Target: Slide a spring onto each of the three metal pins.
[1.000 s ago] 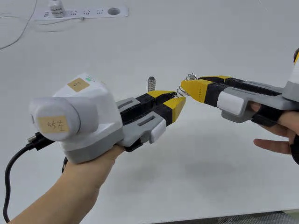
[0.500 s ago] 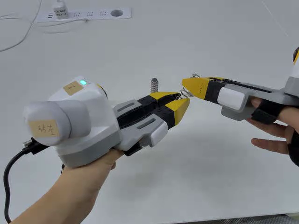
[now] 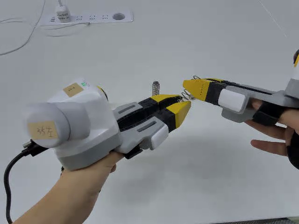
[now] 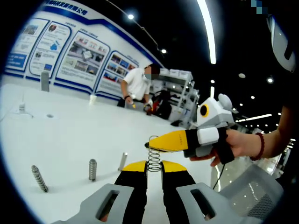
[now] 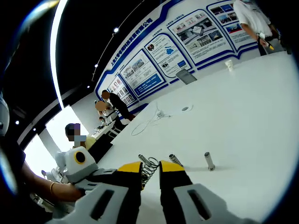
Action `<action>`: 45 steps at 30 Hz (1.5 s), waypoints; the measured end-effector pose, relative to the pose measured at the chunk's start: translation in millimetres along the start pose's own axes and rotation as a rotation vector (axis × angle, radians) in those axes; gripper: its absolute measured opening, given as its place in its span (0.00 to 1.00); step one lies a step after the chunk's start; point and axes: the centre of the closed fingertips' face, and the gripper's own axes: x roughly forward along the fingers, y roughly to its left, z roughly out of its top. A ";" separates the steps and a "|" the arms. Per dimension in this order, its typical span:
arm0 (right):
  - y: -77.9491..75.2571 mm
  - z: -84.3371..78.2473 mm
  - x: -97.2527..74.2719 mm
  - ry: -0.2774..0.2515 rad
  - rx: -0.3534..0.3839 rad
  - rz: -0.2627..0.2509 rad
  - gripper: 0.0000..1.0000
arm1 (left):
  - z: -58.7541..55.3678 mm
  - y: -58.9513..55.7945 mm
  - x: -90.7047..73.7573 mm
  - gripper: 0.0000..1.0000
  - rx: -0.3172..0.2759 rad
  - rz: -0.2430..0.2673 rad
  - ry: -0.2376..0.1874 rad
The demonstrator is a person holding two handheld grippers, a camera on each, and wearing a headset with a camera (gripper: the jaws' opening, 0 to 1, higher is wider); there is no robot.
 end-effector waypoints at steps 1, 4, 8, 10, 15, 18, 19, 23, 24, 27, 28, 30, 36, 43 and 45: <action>-0.3 0.3 0.2 0.000 -0.004 0.000 0.15 | 0.0 0.4 0.0 0.11 -0.005 0.001 0.000; 0.4 0.8 0.4 -0.002 -0.014 0.000 0.15 | 0.0 1.0 0.6 0.11 -0.006 0.003 0.002; -0.8 3.1 -0.1 -0.010 -0.035 -0.005 0.14 | -0.9 2.2 1.2 0.12 0.002 0.010 0.012; -1.1 5.8 -0.7 -0.019 -0.038 -0.010 0.14 | -3.1 3.5 1.1 0.14 0.012 0.019 0.026; -5.1 11.6 -2.5 -0.036 -0.073 -0.037 0.14 | -10.5 8.1 -2.3 0.22 0.045 0.053 0.066; -7.9 12.0 -3.1 -0.035 -0.091 -0.053 0.14 | -14.8 11.8 -5.0 0.28 0.070 0.072 0.093; -8.7 12.4 -3.3 -0.036 -0.103 -0.058 0.14 | -16.5 13.5 -6.6 0.29 0.073 0.083 0.104; -14.0 12.7 -3.0 -0.029 -0.153 -0.089 0.12 | -18.4 20.5 -11.9 0.39 0.101 0.125 0.121; -13.8 12.8 -2.2 -0.028 -0.163 -0.090 0.12 | -19.3 22.5 -13.8 0.41 0.111 0.136 0.129; -15.1 13.8 0.2 -0.025 -0.178 -0.091 0.12 | -19.9 26.8 -18.2 0.44 0.136 0.163 0.140; -15.3 14.1 0.2 -0.025 -0.186 -0.094 0.12 | -19.5 28.0 -19.5 0.46 0.149 0.173 0.142; -16.8 15.3 1.7 -0.024 -0.195 -0.098 0.12 | -19.1 31.9 -23.3 0.50 0.189 0.201 0.157; -20.6 21.0 4.8 -0.020 -0.242 -0.109 0.12 | -16.9 43.1 -34.7 0.60 0.264 0.269 0.185; -23.2 25.6 8.6 -0.012 -0.300 -0.119 0.11 | -13.5 57.3 -50.8 0.68 0.277 0.337 0.185; -24.1 27.4 10.0 -0.012 -0.309 -0.120 0.11 | -12.6 62.5 -55.1 0.70 0.277 0.358 0.182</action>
